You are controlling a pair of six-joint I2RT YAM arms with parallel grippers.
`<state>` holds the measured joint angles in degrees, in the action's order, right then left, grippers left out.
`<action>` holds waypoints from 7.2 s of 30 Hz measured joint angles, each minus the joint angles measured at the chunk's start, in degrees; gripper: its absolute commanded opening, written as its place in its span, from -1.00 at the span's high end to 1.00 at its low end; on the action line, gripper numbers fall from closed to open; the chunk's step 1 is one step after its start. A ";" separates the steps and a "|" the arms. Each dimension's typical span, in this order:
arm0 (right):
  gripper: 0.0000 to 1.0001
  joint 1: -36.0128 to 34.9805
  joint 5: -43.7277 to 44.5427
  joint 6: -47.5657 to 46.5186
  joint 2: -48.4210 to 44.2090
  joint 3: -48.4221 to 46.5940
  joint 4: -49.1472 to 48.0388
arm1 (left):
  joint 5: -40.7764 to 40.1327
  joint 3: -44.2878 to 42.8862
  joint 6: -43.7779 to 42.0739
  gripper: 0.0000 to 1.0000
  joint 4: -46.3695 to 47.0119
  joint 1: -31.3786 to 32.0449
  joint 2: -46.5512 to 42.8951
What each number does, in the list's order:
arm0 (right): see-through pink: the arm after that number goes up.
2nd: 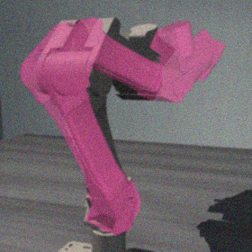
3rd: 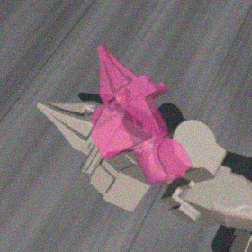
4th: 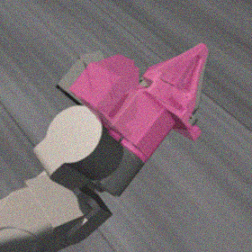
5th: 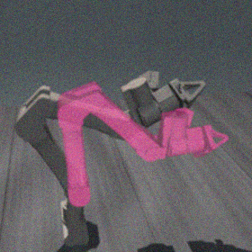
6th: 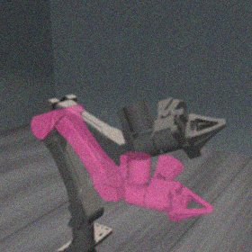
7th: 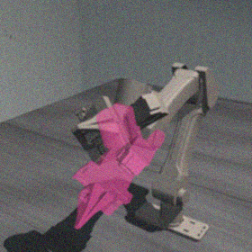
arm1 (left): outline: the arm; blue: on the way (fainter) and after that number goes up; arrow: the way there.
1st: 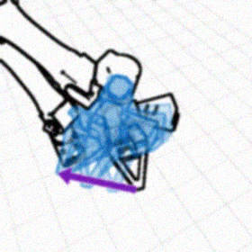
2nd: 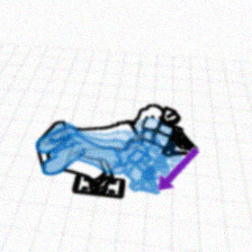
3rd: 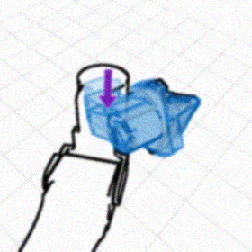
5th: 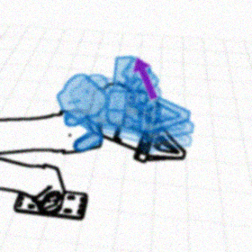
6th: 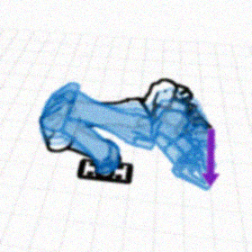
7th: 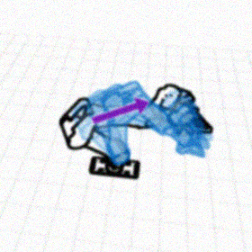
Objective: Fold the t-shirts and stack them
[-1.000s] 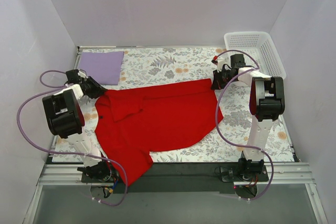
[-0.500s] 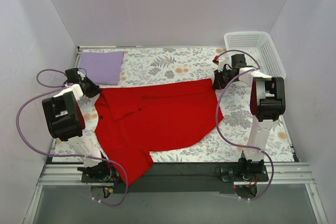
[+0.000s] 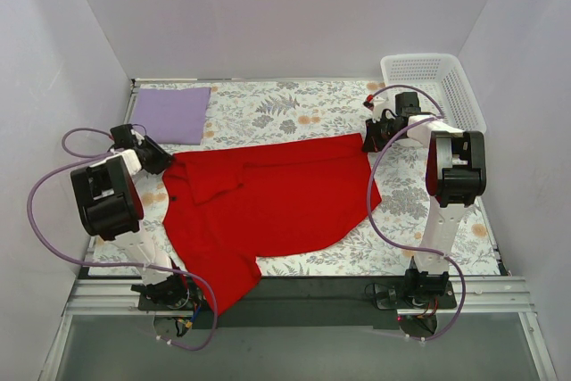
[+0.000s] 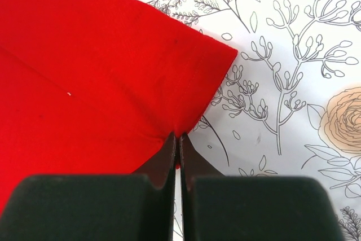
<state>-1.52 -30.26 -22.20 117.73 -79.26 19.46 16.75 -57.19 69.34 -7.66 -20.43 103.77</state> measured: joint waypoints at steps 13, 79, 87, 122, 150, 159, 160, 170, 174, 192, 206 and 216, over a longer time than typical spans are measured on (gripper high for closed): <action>0.97 0.02 0.00 0.00 0.00 0.00 0.00 | 4.72 2.40 0.33 0.31 3.63 -2.10 -2.08; 0.97 0.02 0.11 0.00 0.00 0.00 0.00 | 11.08 24.37 5.86 0.28 -5.25 -1.38 -22.47; 0.97 0.02 0.09 0.00 0.00 0.00 0.00 | 11.15 24.46 6.29 0.74 -6.75 1.27 -22.10; 0.77 0.02 0.11 0.00 0.00 -0.02 0.04 | 7.67 18.86 2.71 -0.21 -16.22 1.42 -43.67; -0.12 -5.07 0.98 -11.67 -12.13 6.60 6.03 | 1.90 13.94 -1.44 -0.14 -3.61 0.50 -24.35; -0.14 -7.06 -10.51 -19.96 -17.70 8.83 9.60 | 1.55 13.57 -3.50 -0.07 -1.20 0.50 -21.35; -0.14 -7.15 -11.37 -20.48 -18.32 9.40 9.94 | 1.27 13.57 -3.89 -0.07 -0.76 0.50 -21.31; -0.14 -7.93 -15.37 -23.10 -19.87 11.69 11.85 | 0.76 5.92 -5.88 0.14 0.39 0.79 -9.31; -0.14 -7.93 -15.37 -23.15 -19.85 11.69 12.02 | 0.79 2.69 -6.40 0.24 -0.07 1.22 -5.81; -0.14 -7.89 -15.34 -23.21 -19.85 11.69 12.11 | 1.42 -1.62 -6.78 0.49 -2.84 1.92 -0.52; -0.13 -7.85 -10.21 -19.28 -15.76 11.41 10.38 | 0.13 -2.47 -6.82 0.03 -2.75 1.92 -2.43; -0.13 -7.82 -0.79 -7.58 -10.10 4.33 3.69 | -0.07 -5.70 -8.87 0.00 -2.89 1.92 0.55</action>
<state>-9.34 -31.05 -29.78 107.63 -74.94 23.16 16.69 -62.89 60.47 -10.55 -18.50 104.31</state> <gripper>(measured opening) 0.566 0.498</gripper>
